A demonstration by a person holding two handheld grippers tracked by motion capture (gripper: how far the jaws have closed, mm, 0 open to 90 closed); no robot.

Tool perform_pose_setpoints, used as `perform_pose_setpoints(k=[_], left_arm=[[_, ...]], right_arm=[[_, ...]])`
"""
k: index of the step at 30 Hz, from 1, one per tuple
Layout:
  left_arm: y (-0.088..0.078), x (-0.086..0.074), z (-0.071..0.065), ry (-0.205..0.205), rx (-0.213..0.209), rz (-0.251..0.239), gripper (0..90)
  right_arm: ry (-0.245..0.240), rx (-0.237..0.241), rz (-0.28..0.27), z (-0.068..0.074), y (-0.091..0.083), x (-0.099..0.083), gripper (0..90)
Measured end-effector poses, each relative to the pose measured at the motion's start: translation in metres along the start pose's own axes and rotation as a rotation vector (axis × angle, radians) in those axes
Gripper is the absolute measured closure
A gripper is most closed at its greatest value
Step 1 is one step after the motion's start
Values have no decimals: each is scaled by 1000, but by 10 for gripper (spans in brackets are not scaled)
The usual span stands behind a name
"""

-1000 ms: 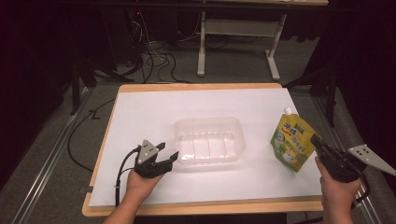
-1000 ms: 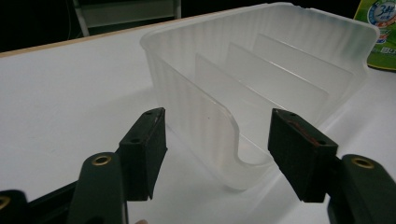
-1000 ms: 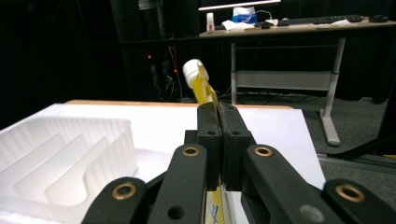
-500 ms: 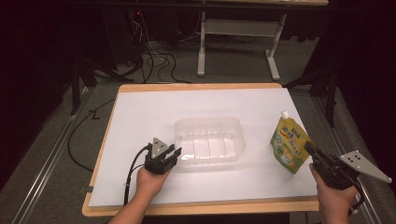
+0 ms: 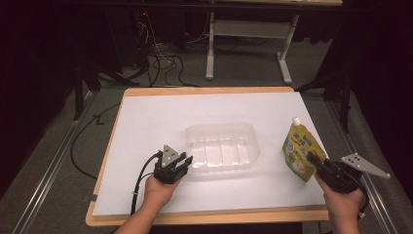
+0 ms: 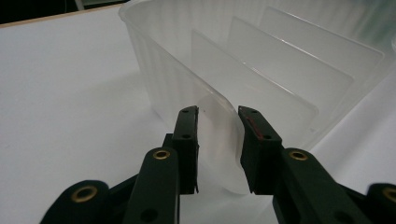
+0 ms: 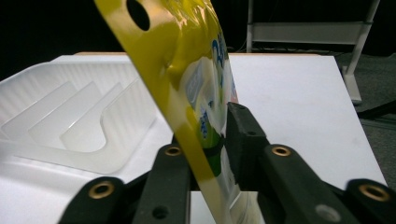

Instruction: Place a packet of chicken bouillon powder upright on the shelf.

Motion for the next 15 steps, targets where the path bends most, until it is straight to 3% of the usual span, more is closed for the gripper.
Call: perform_pose_setpoints(k=[4, 12, 15], left_arm=[[4, 1, -5, 11, -21, -4, 698], [19, 6, -19, 51, -62, -4, 684], [23, 8, -23, 47, -77, -6, 684]], right_arm=[[16, -22, 0, -2, 0, 1, 900], [56, -84, -32, -6, 0, 11, 900], [64, -93, -42, -7, -2, 14, 900]])
Point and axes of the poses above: each handheld gripper's, and its own axes: y roughly forward along the jaws, x roughly out of its top, z roughly to its left, the point moved 9 cm from there along y, roughly forward along the jaws, and after that the axes turned 11 degrees about -x, right-handed, at the moved point
